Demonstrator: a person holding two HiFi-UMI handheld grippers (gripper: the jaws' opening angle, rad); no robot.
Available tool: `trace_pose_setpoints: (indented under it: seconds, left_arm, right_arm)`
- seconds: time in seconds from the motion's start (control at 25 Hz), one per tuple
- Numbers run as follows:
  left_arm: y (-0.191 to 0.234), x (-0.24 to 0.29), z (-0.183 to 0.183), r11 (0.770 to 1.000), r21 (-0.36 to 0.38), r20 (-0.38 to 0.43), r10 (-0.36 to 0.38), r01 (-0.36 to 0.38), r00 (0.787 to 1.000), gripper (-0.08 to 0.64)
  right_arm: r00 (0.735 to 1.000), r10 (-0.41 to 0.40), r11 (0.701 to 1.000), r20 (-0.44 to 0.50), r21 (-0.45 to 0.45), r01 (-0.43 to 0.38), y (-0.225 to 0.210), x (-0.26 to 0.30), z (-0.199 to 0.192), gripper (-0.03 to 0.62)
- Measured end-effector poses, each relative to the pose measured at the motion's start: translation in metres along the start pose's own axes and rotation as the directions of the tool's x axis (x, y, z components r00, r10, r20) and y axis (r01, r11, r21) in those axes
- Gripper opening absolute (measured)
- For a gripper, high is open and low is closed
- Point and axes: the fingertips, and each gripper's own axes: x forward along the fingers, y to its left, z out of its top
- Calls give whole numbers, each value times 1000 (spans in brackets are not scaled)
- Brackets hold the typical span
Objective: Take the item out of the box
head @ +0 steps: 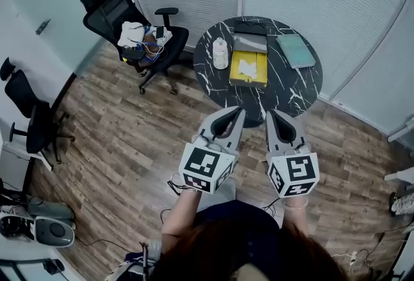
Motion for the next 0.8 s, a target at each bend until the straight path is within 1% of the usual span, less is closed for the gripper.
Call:
trace_pose_setpoints:
  seconds: [0.4,0.64,0.8]
  left_arm:
    - [17,18,1,1000,-11,6,-29,29,1000,26]
    - [21,21,-1,999,-20,-3,-40,40,999,26]
    - [28,26,-1,999,-23,-3,-34,34,999,26]
  right_arm:
    - [1000,1,1000,-2,-5,-1,-3,30,7,23]
    - [1000,-20,999,-6,-29,20,-6,37,9,23]
    - [1000,-25,999,-9,-47,25,-12,44,9,24]
